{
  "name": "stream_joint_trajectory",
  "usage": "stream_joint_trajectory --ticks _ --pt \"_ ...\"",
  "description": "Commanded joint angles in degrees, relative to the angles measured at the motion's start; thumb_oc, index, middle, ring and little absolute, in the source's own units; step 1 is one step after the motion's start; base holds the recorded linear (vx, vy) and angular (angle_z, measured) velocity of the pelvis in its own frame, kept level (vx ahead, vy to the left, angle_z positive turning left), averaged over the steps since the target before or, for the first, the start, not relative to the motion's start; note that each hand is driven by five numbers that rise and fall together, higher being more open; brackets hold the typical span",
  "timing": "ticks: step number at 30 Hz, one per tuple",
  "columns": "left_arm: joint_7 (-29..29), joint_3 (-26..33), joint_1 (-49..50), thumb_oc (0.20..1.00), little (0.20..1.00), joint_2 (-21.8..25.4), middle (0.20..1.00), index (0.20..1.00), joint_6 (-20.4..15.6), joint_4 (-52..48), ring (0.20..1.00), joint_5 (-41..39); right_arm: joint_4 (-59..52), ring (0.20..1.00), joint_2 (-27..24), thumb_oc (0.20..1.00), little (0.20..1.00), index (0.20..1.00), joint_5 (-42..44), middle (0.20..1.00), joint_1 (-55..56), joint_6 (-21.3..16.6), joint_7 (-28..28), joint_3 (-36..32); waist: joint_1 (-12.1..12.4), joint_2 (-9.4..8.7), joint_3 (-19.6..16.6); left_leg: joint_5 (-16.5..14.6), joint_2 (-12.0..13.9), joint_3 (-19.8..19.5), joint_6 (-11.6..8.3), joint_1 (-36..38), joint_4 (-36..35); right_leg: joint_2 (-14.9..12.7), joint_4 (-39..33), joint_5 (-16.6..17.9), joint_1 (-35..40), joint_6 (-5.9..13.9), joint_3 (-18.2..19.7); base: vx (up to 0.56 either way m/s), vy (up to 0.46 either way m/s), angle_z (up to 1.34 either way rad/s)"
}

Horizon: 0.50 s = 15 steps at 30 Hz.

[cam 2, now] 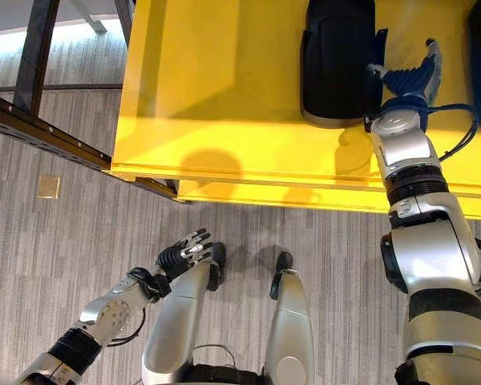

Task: Move parts from the plastic box to the shelf.

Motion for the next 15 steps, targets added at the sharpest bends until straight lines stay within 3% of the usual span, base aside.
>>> stream_joint_trajectory --ticks 1,6,8,15 --pt "-1.2 -2.2 3.8 1.000 1.000 -1.9 1.000 1.000 -0.7 -5.3 1.000 -2.2 -5.3 1.000 -2.7 1.000 1.000 1.000 -2.3 1.000 -1.6 -7.3 -5.3 -0.6 0.1 0.19 -2.2 -4.9 -4.2 -7.2 1.62 4.1 -1.6 4.0 1.6 -2.3 2.6 -1.61 -2.1 0.00 0.000 0.00" --pt "-2.0 -2.3 4.9 1.000 1.000 -2.5 1.000 1.000 -0.9 -4.9 1.000 -1.5 -13.7 1.000 -3.1 1.000 1.000 1.000 -1.8 1.000 0.8 -11.7 -6.3 -4.4 -0.5 -0.07 -2.2 -5.3 -4.4 -7.2 1.66 5.2 -2.0 4.0 0.4 -2.2 3.8 -1.58 -1.7 0.01 0.009 -0.01" --pt "-2.4 -2.2 5.5 1.000 1.000 -2.6 1.000 1.000 -1.1 -4.5 1.000 -1.3 -18.3 1.000 -3.1 1.000 1.000 1.000 -2.3 1.000 2.3 -15.3 -5.2 -6.0 -0.8 -0.28 -2.2 -5.4 -4.4 -7.2 1.67 5.7 -2.3 4.1 0.1 -2.2 4.2 -1.50 -1.5 0.03 0.015 -0.03" --pt "-3.8 -1.0 7.1 1.000 1.000 -3.9 1.000 1.000 -1.2 -3.5 1.000 0.3 -29.9 1.000 -0.7 1.000 1.000 1.000 -0.9 1.000 9.6 -14.5 -1.8 -8.5 -1.7 -0.89 -2.2 -4.9 -4.1 -7.4 1.73 8.5 -4.4 4.3 -1.6 -1.9 6.8 -1.48 -1.0 0.04 0.010 -0.02"
